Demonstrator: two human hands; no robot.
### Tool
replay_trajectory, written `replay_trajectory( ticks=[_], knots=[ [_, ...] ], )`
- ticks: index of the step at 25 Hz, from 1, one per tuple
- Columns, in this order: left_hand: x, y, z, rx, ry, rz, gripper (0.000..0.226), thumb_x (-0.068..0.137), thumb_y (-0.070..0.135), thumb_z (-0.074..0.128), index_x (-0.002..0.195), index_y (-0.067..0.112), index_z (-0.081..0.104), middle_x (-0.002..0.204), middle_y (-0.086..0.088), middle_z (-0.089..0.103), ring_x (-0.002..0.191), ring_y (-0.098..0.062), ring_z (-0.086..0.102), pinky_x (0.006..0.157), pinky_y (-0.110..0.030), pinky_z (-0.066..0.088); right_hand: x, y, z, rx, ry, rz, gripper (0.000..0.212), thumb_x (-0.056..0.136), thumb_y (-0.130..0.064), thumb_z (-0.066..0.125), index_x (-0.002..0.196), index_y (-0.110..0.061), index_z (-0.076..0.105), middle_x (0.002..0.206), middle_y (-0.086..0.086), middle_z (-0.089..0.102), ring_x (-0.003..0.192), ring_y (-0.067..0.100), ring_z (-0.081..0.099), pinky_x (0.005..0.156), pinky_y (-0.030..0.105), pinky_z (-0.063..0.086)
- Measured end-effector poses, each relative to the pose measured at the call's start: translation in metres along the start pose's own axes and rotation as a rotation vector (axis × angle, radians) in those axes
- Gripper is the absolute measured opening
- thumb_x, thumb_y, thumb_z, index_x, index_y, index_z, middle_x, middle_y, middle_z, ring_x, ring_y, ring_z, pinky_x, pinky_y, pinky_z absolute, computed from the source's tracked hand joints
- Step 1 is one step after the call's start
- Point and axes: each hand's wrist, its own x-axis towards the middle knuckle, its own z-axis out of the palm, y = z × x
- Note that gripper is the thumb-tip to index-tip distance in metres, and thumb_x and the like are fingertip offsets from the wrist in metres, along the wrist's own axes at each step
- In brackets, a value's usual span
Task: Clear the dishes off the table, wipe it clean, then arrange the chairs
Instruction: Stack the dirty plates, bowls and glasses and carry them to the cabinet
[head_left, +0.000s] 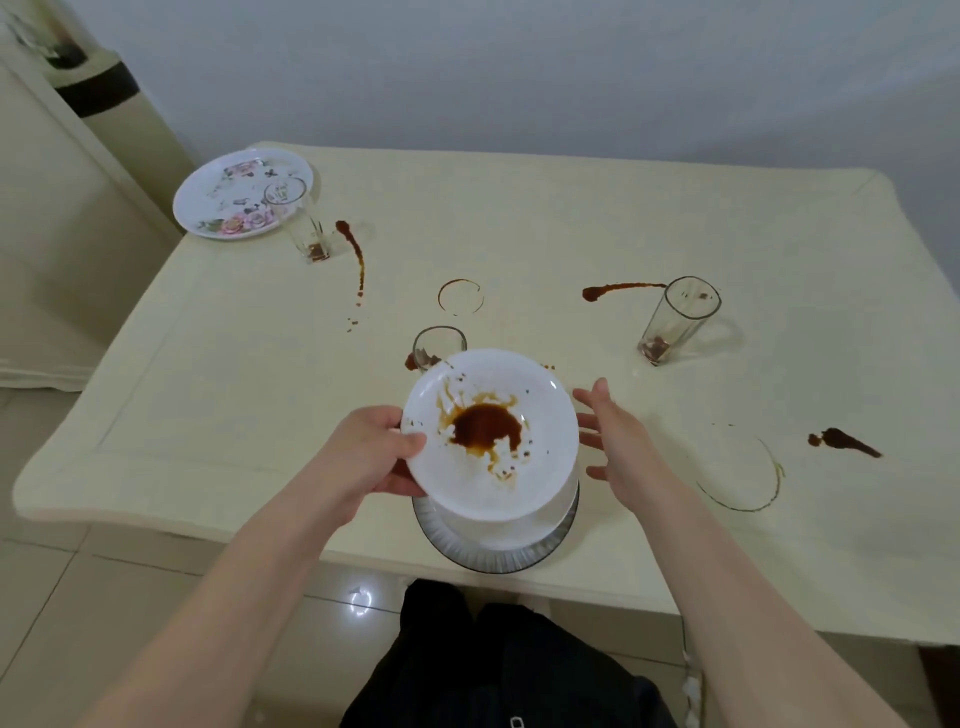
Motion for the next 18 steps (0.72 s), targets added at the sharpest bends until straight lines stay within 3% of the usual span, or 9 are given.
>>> replay_trajectory(
  ticks=[8,13,15,18],
  knots=[
    [0.013,-0.036,0.03,0.099,0.068,-0.088,0.012,0.091,0.003,0.053,0.099,0.002,0.061,0.093,-0.021,0.069,0.075,-0.031,0.07,0.066,-0.044,0.06,-0.003,0.021,-0.002,0.036,-0.079,0.129,0.062,0.09,-0.067,0.032,0.139,-0.031,0.043,0.14,-0.001,0.044,0.127,0.026,0.042,0.102,0.058,0.038],
    [0.022,-0.044,0.029,0.205,0.142,-0.071,0.016,0.084,0.009,0.063,0.098,0.001,0.059,0.083,-0.015,0.064,0.067,-0.027,0.063,0.062,-0.039,0.058,-0.002,0.025,0.001,0.018,-0.114,0.187,0.051,0.094,-0.063,0.031,0.124,-0.03,0.054,0.115,-0.007,0.059,0.112,0.019,0.053,0.101,0.058,0.039],
    [0.025,-0.05,0.028,0.198,0.202,-0.08,0.034,0.081,0.02,0.07,0.106,0.004,0.054,0.098,-0.011,0.059,0.08,-0.022,0.057,0.069,-0.036,0.052,-0.003,0.027,0.002,0.029,-0.12,0.211,0.047,0.094,-0.061,0.03,0.115,-0.031,0.06,0.108,-0.006,0.063,0.105,0.017,0.057,0.1,0.054,0.042],
    [0.027,-0.058,0.027,-0.051,0.155,-0.19,0.063,0.081,0.047,0.068,0.13,0.019,0.041,0.123,-0.005,0.05,0.109,-0.024,0.051,0.092,-0.044,0.046,-0.004,0.031,0.005,0.079,-0.124,0.257,0.044,0.095,-0.061,0.03,0.105,-0.033,0.062,0.105,-0.006,0.063,0.102,0.016,0.055,0.099,0.054,0.042]
  ],
)
